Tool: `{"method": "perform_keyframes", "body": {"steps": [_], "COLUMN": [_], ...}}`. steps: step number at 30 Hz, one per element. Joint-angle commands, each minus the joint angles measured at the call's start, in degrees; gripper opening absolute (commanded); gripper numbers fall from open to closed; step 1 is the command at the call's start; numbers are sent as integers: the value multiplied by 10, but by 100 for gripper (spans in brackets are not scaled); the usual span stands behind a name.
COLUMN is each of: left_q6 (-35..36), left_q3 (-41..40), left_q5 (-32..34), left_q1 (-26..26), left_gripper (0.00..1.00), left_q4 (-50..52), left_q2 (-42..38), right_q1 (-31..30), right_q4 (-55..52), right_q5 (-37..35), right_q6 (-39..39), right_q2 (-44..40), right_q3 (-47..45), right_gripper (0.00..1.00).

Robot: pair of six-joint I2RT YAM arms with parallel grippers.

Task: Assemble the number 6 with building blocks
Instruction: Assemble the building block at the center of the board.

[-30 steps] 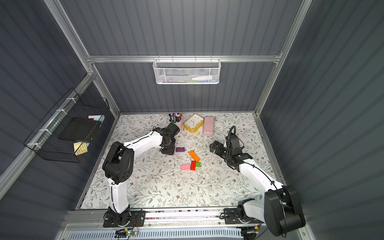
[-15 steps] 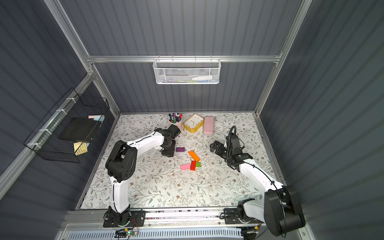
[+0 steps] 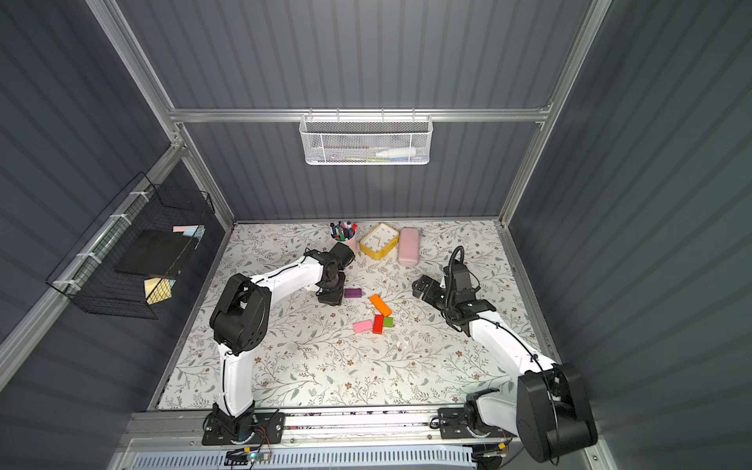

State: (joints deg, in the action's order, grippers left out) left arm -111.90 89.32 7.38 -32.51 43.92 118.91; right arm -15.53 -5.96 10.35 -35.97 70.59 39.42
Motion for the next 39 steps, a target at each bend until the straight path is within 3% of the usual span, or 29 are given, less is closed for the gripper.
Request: {"method": "perform_keyframes", "body": {"steps": [1,17,39], "left_q6": [3,6,22], "left_q3": [12,8,9], "left_q5": [-1,-2,-11], "left_q1": [4,4,5], "left_gripper": [58,68,67], "left_q4": [18,-9,-23], "left_q2": [12,17,23], "right_q1": [4,10,14], "right_q4": [-6,-3,-3], "right_q5": [5,8,7], "right_q6": [4,5,5], "right_q2": [-2,-2,-7], "right_q3": [9,2,-3], "right_gripper": [98,98,98]}}
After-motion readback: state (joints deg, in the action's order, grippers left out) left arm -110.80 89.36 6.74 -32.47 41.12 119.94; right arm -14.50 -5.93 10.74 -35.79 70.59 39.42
